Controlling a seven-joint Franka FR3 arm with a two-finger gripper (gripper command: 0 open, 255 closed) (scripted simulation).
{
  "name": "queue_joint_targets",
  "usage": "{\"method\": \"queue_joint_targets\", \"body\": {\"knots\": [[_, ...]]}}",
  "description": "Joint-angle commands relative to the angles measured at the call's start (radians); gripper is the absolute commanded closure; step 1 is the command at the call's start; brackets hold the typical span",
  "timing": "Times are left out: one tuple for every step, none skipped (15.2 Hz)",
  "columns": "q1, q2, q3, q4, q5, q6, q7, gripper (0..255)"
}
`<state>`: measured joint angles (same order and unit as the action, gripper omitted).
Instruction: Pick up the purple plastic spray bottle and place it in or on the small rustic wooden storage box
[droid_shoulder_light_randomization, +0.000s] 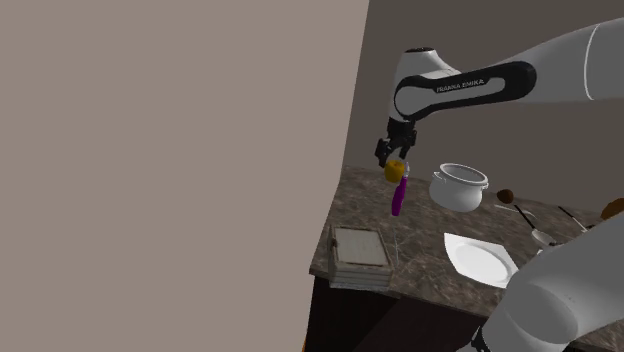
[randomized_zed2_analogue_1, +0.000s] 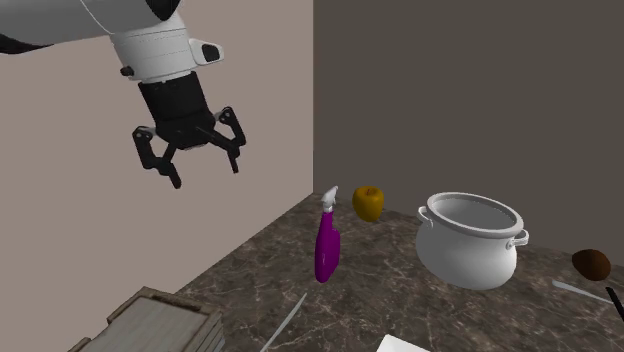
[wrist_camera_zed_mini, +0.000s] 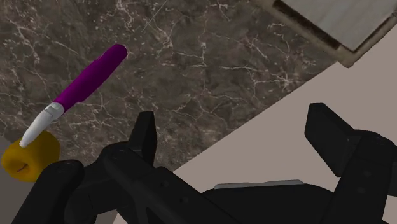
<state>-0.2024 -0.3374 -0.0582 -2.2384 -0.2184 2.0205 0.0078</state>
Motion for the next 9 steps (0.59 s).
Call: {"method": "queue_joint_targets", "body": {"knots": [[-0.021, 0.062, -0.014, 0.035, -0.019, 0.023, 0.017, 0], [-0.032, 0.089, -0.022, 0.049, -0.027, 0.034, 0.025, 0], [-0.042, 0.115, -0.029, 0.063, -0.035, 0.044, 0.032, 0], [-0.052, 0.142, -0.037, 0.078, -0.043, 0.053, 0.04, 0], [-0.061, 0.169, -0.045, 0.094, -0.051, 0.062, 0.047, 0], [-0.071, 0.195, -0.053, 0.111, -0.058, 0.07, 0.055, 0], [-0.081, 0.222, -0.062, 0.128, -0.064, 0.078, 0.062, 0], [-0.09, 0.248, -0.07, 0.145, -0.07, 0.085, 0.069, 0], [-0.099, 0.274, -0.079, 0.163, -0.076, 0.092, 0.076, 0]]}}
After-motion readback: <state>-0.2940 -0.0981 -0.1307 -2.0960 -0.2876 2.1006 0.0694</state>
